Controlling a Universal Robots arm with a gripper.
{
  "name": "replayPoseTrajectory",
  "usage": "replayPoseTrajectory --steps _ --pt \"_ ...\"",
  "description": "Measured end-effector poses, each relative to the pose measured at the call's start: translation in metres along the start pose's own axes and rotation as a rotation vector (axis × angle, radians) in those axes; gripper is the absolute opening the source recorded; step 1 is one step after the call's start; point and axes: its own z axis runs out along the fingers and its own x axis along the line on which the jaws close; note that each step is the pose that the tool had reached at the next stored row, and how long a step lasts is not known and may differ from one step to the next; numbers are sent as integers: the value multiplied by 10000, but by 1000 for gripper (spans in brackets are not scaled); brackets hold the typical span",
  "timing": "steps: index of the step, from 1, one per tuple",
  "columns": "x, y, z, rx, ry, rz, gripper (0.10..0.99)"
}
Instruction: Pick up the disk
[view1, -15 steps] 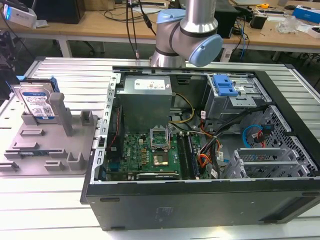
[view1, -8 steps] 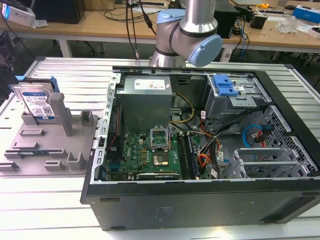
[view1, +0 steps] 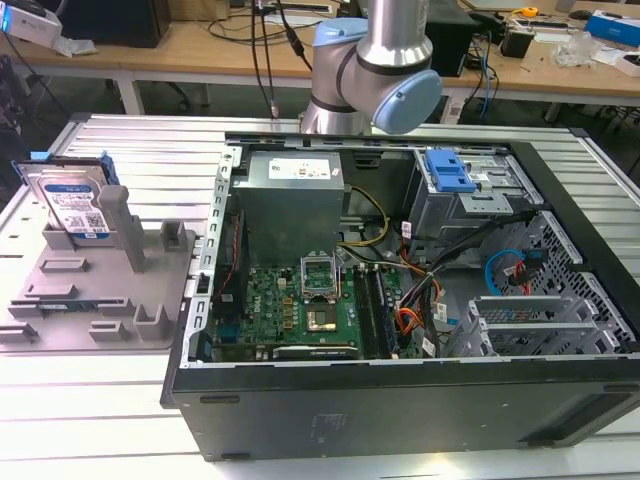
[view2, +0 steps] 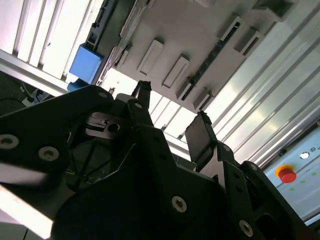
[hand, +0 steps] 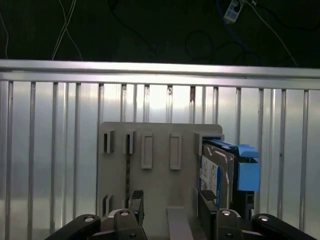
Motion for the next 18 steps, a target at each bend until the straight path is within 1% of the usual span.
replayPoseTrajectory --steps 3,5,7,9,11,13,15,16,18 --pt "-61 46 2 7 -1 44 557" --pt "-63 51 6 3 -2 226 557" --pt "-72 54 16 -2 -9 582 557" --pt "-122 52 17 -3 -10 595 557" --pt "-227 49 17 -3 -9 595 557" --pt "-438 43 15 -3 -9 596 557" --pt "-546 41 15 -3 -9 594 557" --pt "-617 64 18 -4 -4 597 557" --pt "-647 115 24 -3 -2 595 557"
